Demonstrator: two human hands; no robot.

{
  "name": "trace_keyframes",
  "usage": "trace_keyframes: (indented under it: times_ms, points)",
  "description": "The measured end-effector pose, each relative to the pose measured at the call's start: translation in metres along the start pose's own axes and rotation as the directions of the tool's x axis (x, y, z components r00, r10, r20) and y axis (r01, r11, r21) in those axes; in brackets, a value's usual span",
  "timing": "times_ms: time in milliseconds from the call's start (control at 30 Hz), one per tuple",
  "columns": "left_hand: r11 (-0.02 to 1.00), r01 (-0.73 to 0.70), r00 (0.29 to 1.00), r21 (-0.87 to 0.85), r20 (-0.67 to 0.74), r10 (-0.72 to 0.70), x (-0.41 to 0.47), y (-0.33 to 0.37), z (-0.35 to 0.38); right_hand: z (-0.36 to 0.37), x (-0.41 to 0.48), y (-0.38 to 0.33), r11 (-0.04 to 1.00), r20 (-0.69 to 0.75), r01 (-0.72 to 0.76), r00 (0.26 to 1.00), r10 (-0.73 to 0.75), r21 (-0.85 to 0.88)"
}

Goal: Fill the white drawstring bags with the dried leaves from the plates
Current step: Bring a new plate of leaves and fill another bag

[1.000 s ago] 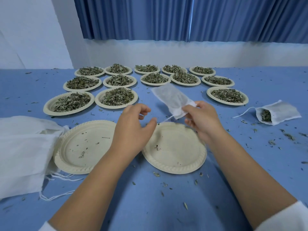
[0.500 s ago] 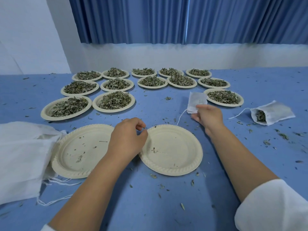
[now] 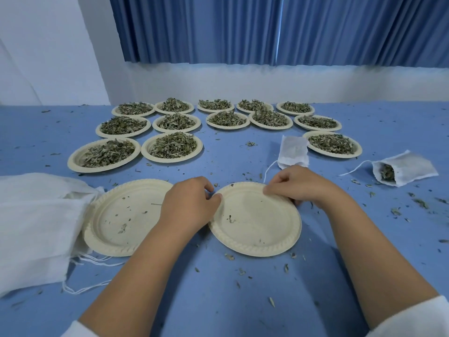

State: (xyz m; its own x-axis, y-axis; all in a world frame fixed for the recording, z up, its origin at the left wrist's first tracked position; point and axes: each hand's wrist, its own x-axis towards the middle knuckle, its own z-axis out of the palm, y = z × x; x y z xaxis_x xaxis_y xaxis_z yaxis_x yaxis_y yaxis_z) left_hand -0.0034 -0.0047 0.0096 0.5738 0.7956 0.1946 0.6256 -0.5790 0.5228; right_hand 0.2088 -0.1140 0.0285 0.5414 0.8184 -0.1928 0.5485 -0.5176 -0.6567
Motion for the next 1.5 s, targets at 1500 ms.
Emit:
trace_keyframes:
  times_ms: [1500]
  points:
    - [0.950,0.248,0.952,-0.193,-0.135,-0.275,0.031,-0.079,-0.071,0.117,0.113,-0.153,0.747,-0.093,-0.188,0.944,0.318,0.637]
